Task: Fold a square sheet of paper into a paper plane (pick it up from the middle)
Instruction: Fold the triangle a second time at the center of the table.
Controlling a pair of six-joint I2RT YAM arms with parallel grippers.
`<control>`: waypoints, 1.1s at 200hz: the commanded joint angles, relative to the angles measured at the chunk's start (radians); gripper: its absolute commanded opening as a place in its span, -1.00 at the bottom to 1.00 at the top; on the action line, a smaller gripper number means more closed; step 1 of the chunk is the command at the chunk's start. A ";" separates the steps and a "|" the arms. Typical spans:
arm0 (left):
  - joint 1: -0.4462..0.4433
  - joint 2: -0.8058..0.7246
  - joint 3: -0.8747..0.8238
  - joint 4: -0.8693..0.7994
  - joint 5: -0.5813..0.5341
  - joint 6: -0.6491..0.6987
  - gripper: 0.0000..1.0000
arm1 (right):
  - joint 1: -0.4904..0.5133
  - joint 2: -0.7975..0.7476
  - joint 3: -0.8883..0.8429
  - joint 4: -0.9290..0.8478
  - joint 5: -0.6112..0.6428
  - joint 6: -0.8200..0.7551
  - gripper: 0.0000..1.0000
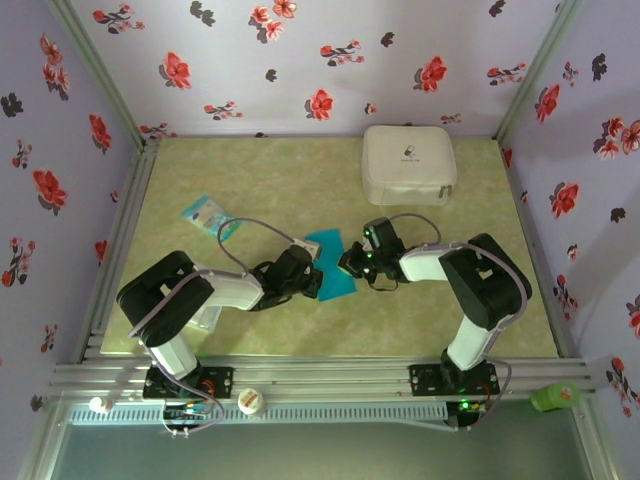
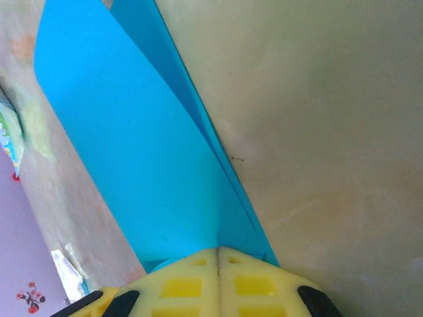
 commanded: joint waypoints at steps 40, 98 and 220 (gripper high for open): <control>0.008 0.009 0.009 -0.108 0.011 0.030 -1.00 | -0.068 -0.051 0.035 -0.163 0.060 -0.065 -1.00; 0.008 0.010 0.022 -0.121 0.024 0.042 -1.00 | -0.050 -0.112 0.007 -0.050 -0.029 -0.046 -1.00; 0.007 0.001 0.030 -0.139 0.025 0.050 -1.00 | -0.012 0.049 0.044 -0.082 -0.067 -0.089 -1.00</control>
